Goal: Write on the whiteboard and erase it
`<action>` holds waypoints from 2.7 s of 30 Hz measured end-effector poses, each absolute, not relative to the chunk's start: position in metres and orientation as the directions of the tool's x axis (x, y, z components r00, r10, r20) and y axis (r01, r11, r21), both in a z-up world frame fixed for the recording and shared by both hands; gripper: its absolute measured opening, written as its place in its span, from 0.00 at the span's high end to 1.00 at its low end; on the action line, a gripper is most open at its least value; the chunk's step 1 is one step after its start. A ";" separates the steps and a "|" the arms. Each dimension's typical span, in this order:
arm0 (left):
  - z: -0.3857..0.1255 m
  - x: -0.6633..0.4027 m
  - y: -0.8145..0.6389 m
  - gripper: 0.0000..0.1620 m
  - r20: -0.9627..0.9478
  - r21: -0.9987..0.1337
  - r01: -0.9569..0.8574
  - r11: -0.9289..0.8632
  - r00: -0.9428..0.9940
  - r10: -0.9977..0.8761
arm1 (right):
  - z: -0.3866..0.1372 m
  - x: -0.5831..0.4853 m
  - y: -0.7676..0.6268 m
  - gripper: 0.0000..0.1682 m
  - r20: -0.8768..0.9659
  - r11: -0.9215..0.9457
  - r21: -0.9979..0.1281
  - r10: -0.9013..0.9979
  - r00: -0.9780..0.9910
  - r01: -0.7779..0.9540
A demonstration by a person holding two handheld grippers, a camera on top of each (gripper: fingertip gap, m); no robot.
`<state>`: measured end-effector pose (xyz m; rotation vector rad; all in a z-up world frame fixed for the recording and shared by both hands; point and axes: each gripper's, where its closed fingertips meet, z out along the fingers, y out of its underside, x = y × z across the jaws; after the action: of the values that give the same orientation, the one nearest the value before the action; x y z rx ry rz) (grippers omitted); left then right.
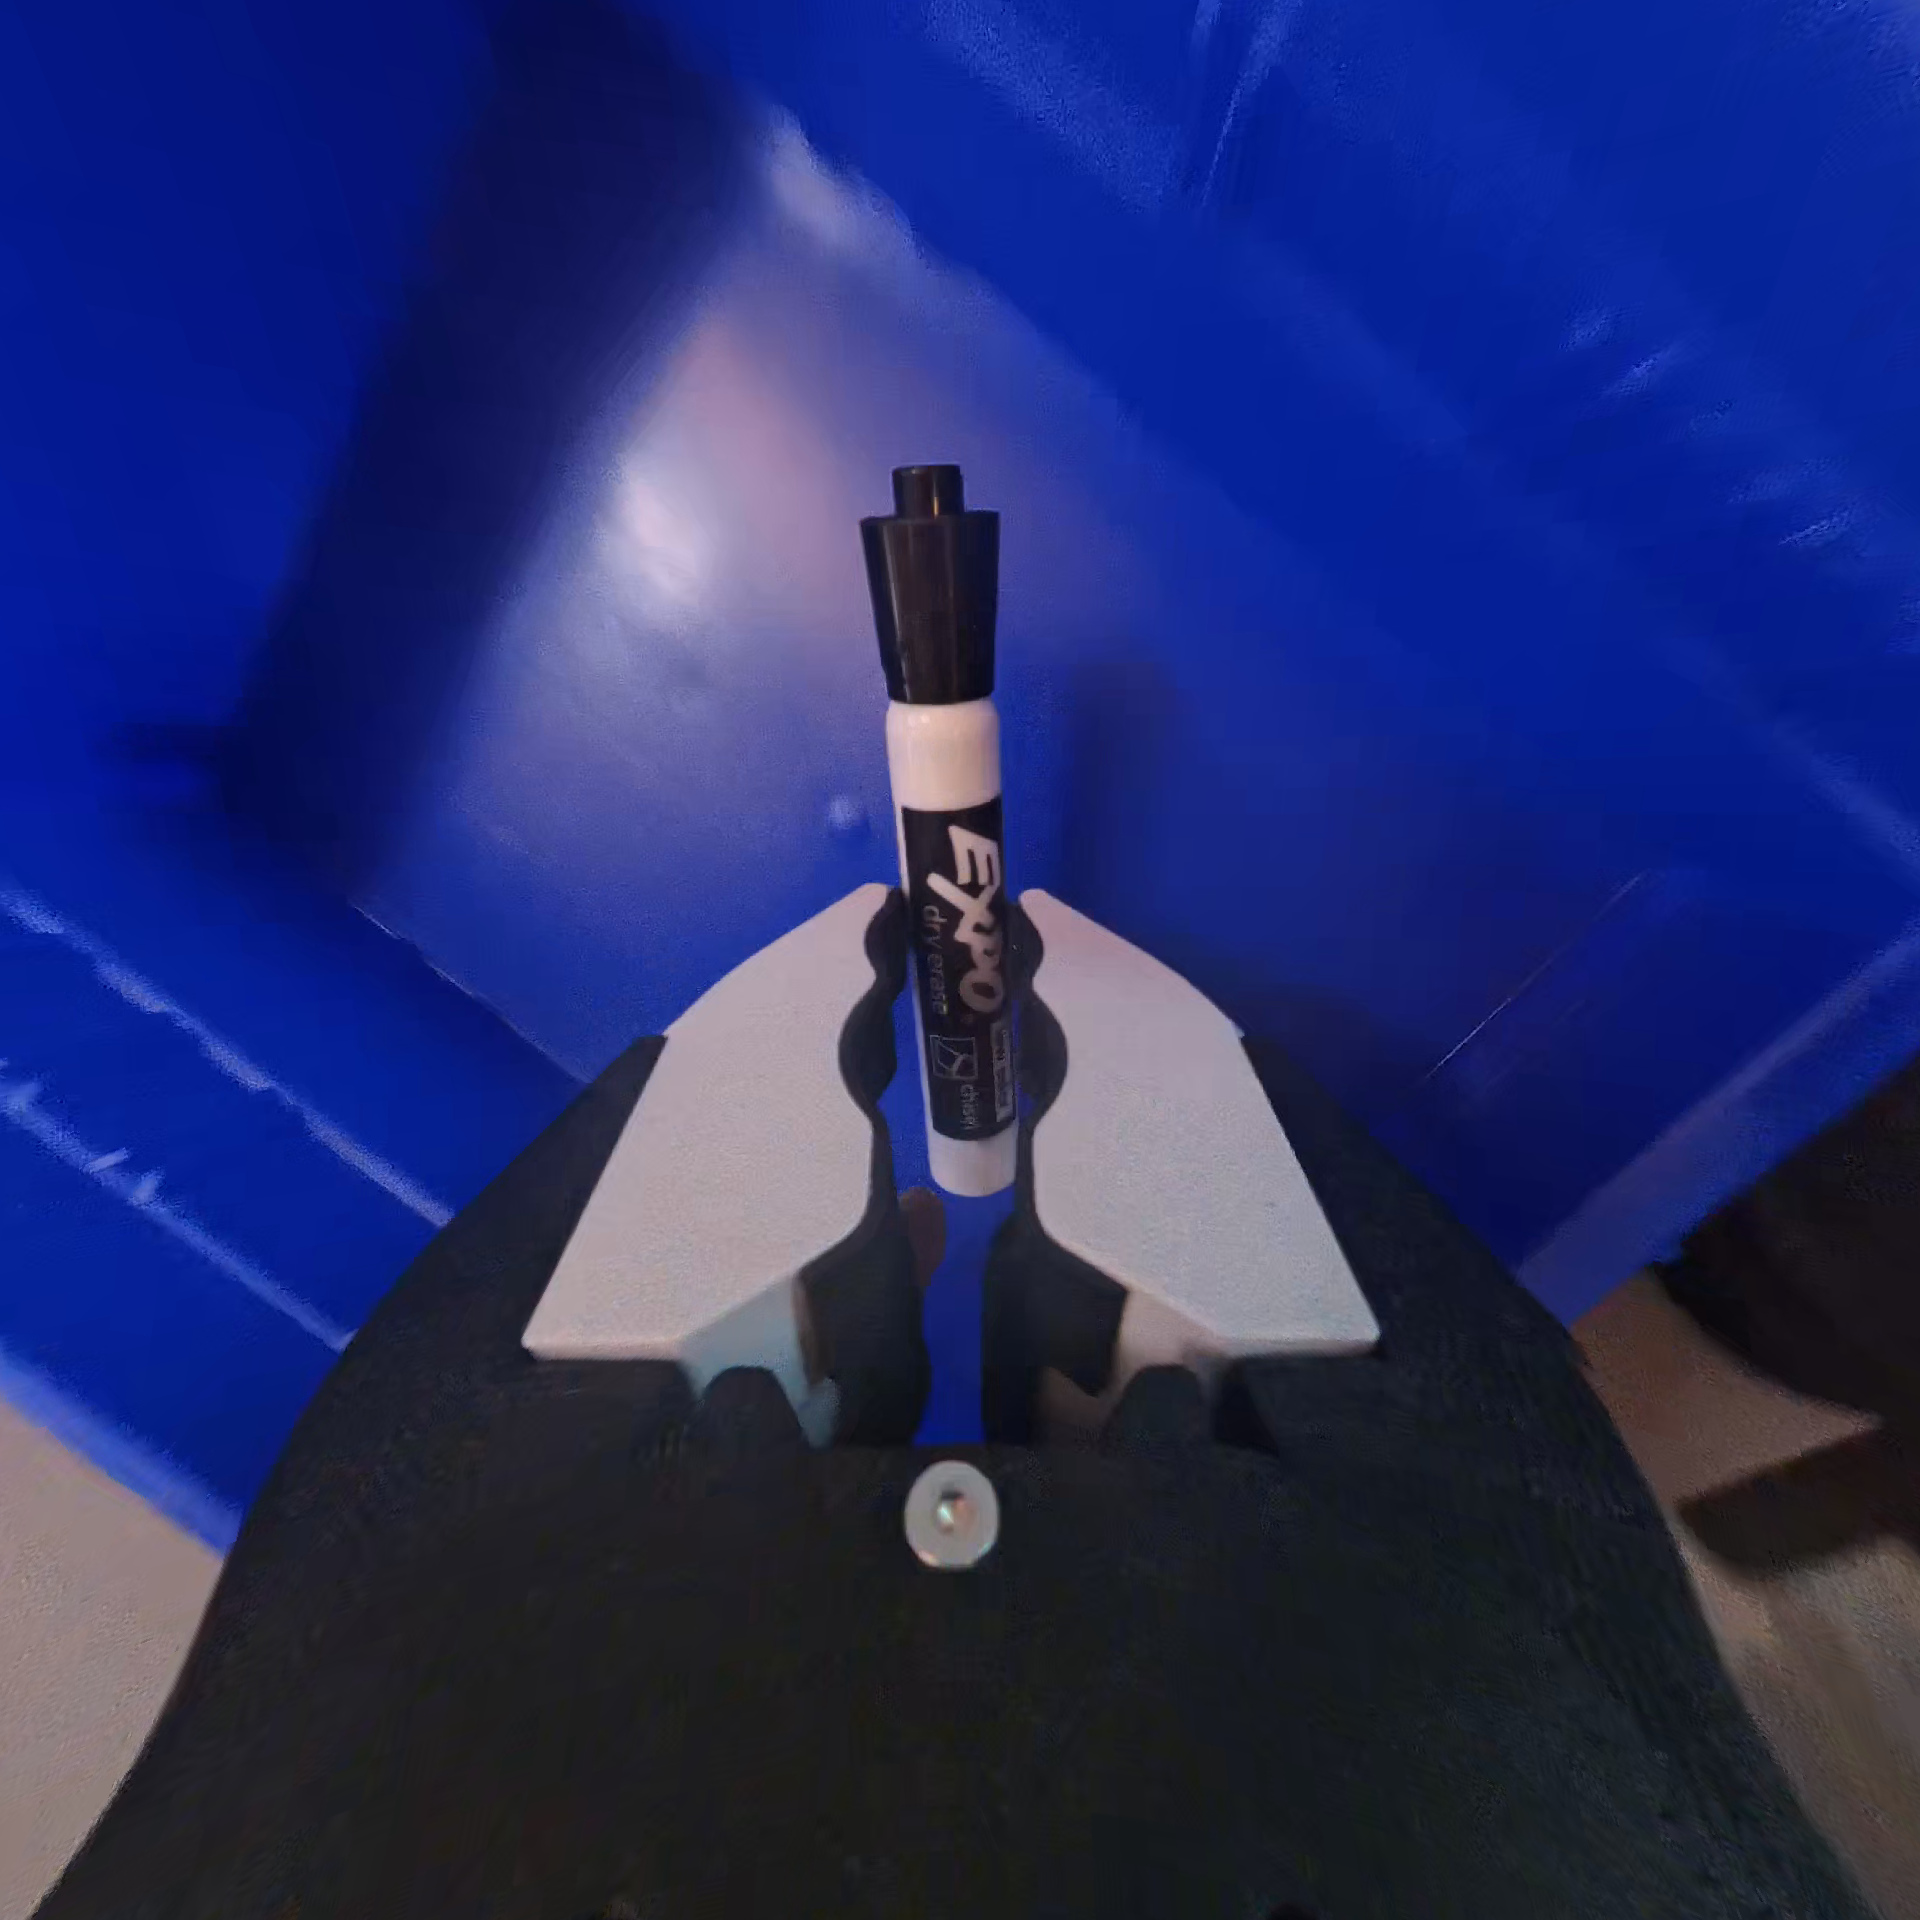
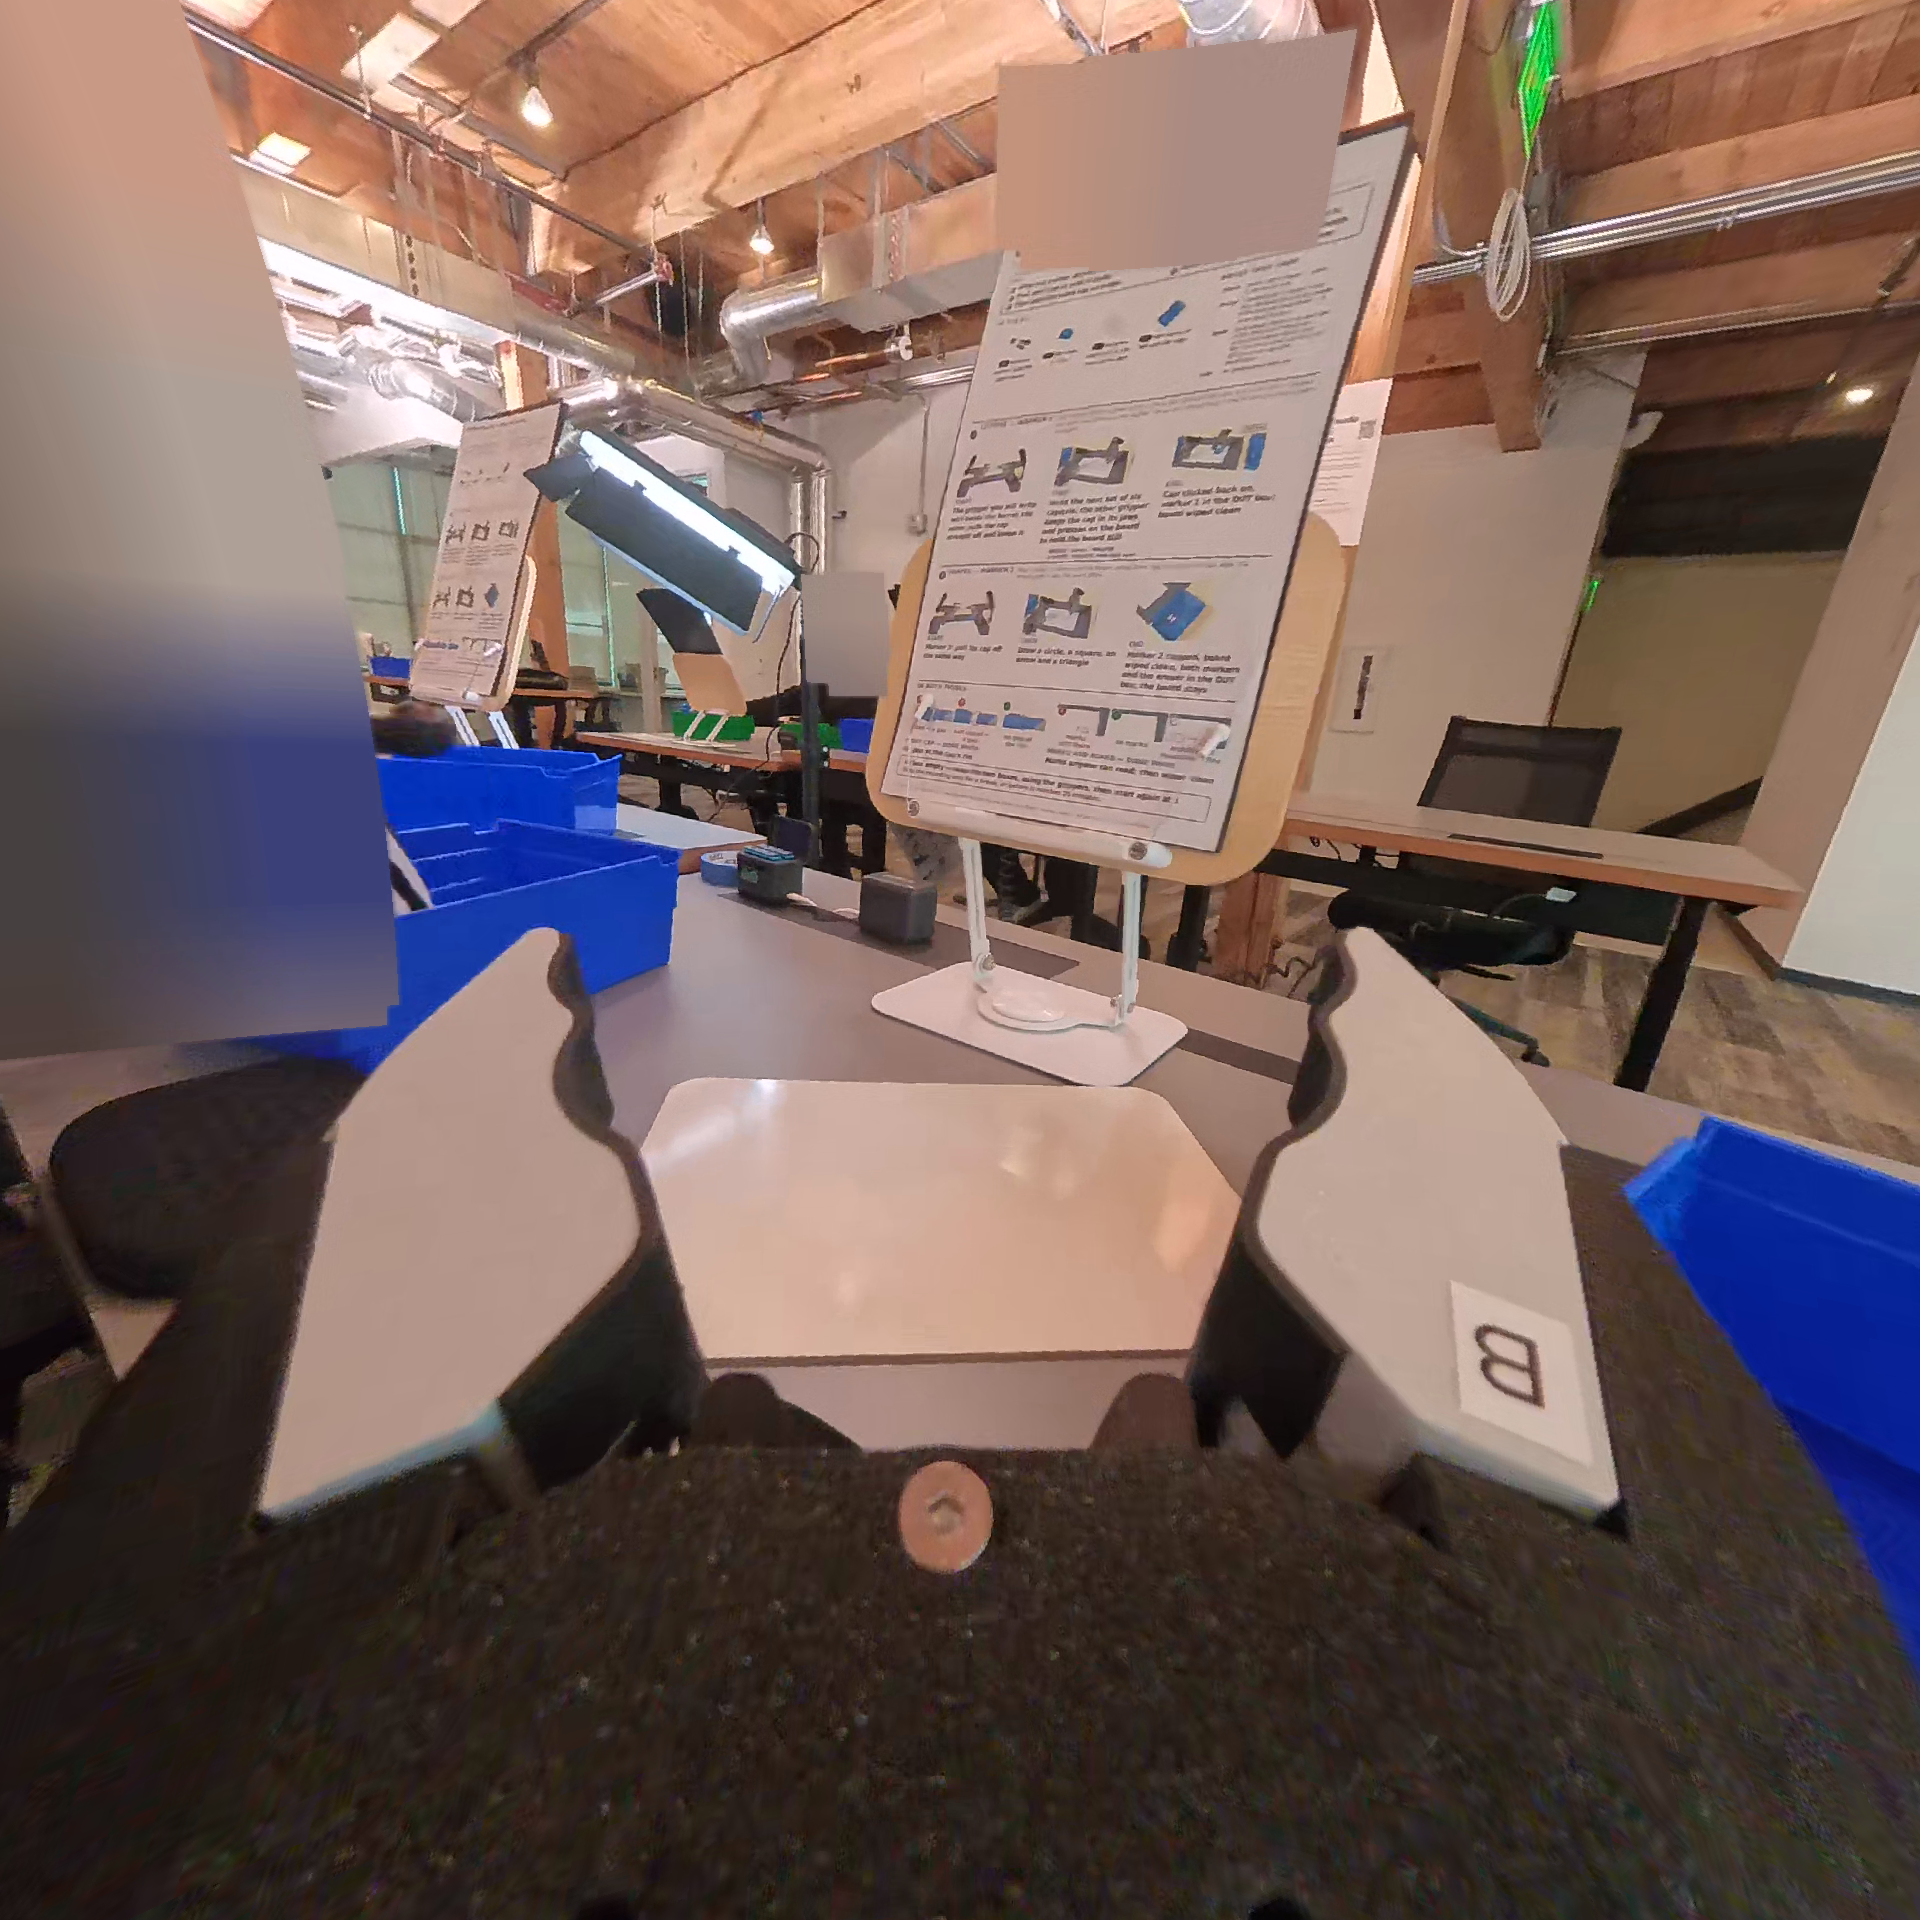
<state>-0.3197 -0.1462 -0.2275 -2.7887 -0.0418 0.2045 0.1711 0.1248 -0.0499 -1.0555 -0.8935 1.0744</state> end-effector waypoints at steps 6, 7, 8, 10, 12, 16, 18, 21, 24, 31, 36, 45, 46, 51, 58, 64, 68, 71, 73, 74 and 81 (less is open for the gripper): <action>-0.054 -0.244 -0.097 0.88 0.248 -0.967 0.255 0.025 0.957 -0.153 | -0.033 0.116 0.094 0.32 0.063 0.101 -0.911 0.992 0.107 -0.400; -0.027 -0.227 -0.101 0.89 0.306 -0.914 0.359 0.189 0.916 -0.261 | -0.030 0.101 0.082 0.34 0.063 0.082 -0.895 0.996 0.058 -0.438; -0.004 -0.212 -0.107 0.89 0.334 -0.828 0.452 0.332 0.873 -0.356 | -0.026 0.085 0.067 0.36 0.076 0.069 -0.876 0.997 0.005 -0.477; 0.021 -0.177 -0.114 0.89 0.343 -0.643 0.612 0.460 0.768 -0.540 | -0.017 0.054 0.035 0.42 0.106 0.038 -0.827 0.990 -0.089 -0.561; 0.029 -0.146 -0.112 0.89 0.342 -0.468 0.747 0.473 0.646 -0.682 | -0.008 0.026 0.000 0.49 0.144 0.000 -0.787 0.973 -0.183 -0.617; 0.017 -0.108 -0.089 0.89 0.358 -0.193 0.933 0.305 0.356 -0.863 | 0.000 -0.023 -0.047 0.56 0.255 0.048 -0.781 0.935 -0.248 -0.622; 0.010 -0.093 -0.074 0.89 0.368 -0.176 0.958 0.227 0.278 -0.887 | 0.000 -0.035 -0.056 0.61 0.315 0.116 -0.785 0.921 -0.230 -0.609; 0.006 -0.074 -0.065 0.88 0.361 -0.165 0.979 0.123 0.176 -0.916 | -0.005 -0.044 -0.057 0.68 0.372 0.206 -0.796 0.908 -0.191 -0.570; 0.005 -0.054 -0.057 0.89 0.371 -0.235 0.967 0.099 0.183 -0.911 | -0.005 -0.040 -0.061 0.68 0.417 0.248 -0.767 0.894 -0.166 -0.592; -0.007 -0.019 -0.049 0.86 0.387 -0.335 0.942 -0.008 0.129 -0.913 | 0.005 -0.016 -0.055 0.88 0.436 0.252 -0.714 0.890 -0.133 -0.653; -0.043 -0.038 -0.034 0.32 0.273 -0.827 0.511 0.234 0.729 -0.628 | 0.005 0.004 -0.029 0.88 0.300 0.118 -0.806 0.926 -0.229 -0.580; -0.075 -0.028 -0.022 0.61 -0.510 -0.860 -0.444 0.252 0.769 -0.386 | -0.032 -0.001 -0.018 0.88 0.047 -0.120 -0.923 0.908 -0.415 -0.367; -0.076 -0.027 -0.017 0.63 -0.547 -0.837 -0.483 0.257 0.754 -0.364 | -0.036 -0.003 -0.020 0.88 0.047 -0.114 -0.930 0.906 -0.420 -0.349; -0.104 -0.027 -0.002 0.88 -0.697 -0.697 -0.705 0.127 0.626 -0.350 | -0.043 -0.005 -0.026 0.88 0.045 -0.115 -0.939 0.894 -0.445 -0.325; -0.113 -0.018 -0.007 0.89 -0.659 -0.704 -0.704 0.092 0.599 -0.455 | -0.037 -0.005 -0.026 0.75 0.161 -0.036 -0.887 0.910 -0.381 -0.461; -0.115 -0.013 -0.005 0.89 -0.654 -0.698 -0.711 0.089 0.583 -0.482 | -0.042 -0.009 -0.032 0.88 0.157 -0.045 -0.910 0.883 -0.442 -0.413; -0.119 -0.016 -0.004 0.89 -0.646 -0.698 -0.712 0.076 0.581 -0.495 | -0.049 -0.012 -0.033 0.88 0.204 0.032 -0.923 0.885 -0.418 -0.383; -0.122 -0.015 -0.002 0.89 -0.654 -0.691 -0.720 0.065 0.583 -0.482 | -0.052 -0.012 -0.033 0.88 0.183 0.037 -0.939 0.896 -0.405 -0.343; -0.122 -0.011 -0.002 0.83 -0.625 -0.724 -0.686 0.075 0.607 -0.491 | -0.053 -0.014 -0.032 0.88 0.154 0.009 -0.940 0.903 -0.401 -0.340; -0.120 -0.007 -0.001 0.77 -0.618 -0.737 -0.671 0.086 0.616 -0.489 | -0.055 -0.015 -0.033 0.88 0.143 -0.003 -0.942 0.902 -0.407 -0.335; -0.140 -0.018 0.002 0.92 -0.655 -0.638 -0.769 -0.041 0.570 -0.497 | -0.066 -0.018 -0.032 0.88 0.104 -0.005 -0.966 0.909 -0.404 -0.260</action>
<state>-0.0183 0.0022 -0.1403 -1.6945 1.0639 0.3061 -0.0180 -0.0320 -0.0658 -0.7429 -1.3286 1.5824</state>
